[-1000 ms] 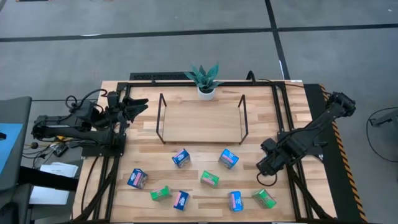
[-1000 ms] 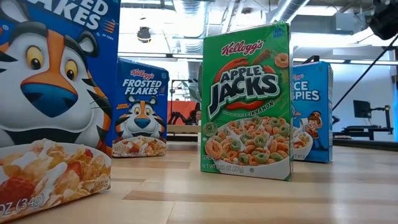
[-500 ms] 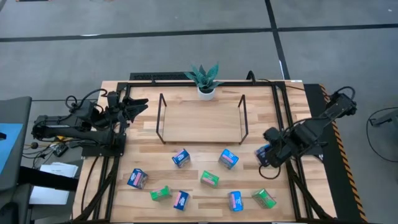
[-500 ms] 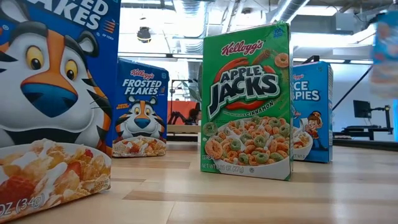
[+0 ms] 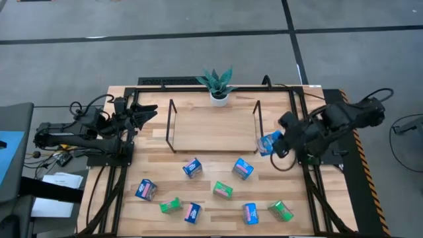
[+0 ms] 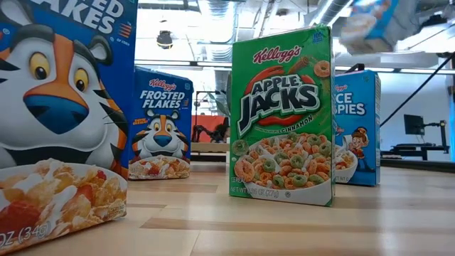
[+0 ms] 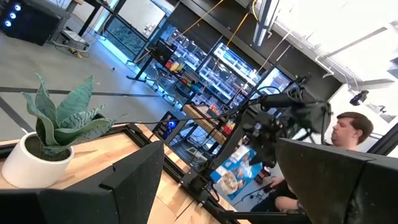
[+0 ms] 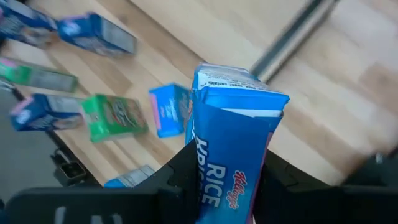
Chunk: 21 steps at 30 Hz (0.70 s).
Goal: Stack cereal on shelf
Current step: Put the top right light blue cereal box on the shelf
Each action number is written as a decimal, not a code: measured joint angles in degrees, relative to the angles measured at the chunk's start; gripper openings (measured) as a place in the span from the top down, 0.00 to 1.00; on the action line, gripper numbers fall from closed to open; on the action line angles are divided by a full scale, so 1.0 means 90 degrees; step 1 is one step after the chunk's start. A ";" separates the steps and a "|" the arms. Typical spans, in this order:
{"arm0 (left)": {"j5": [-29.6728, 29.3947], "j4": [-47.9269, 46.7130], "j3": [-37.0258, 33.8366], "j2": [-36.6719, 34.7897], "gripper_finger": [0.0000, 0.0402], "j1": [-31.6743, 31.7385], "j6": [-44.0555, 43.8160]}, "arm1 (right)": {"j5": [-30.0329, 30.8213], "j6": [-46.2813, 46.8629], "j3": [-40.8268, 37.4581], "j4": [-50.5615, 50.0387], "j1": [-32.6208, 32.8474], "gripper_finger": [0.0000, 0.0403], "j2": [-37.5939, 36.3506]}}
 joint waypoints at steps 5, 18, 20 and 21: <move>0.0000 0.0000 0.0000 0.0002 0.25 0.0002 0.0000 | 0.0149 -0.0971 0.0407 0.0329 -0.0475 0.69 0.0000; -0.0002 0.0000 0.0000 0.0002 0.25 0.0000 0.0000 | 0.0237 -0.4322 0.0527 0.2220 -0.1968 0.69 0.0223; -0.0005 0.0000 0.0000 0.0000 0.25 0.0000 0.0000 | 0.0217 -0.4756 0.0535 0.2495 -0.2234 0.69 0.0364; -0.0005 -0.0002 0.0000 0.0002 0.25 0.0001 0.0001 | 0.0152 -0.4967 0.0534 0.2588 -0.2374 0.69 0.0444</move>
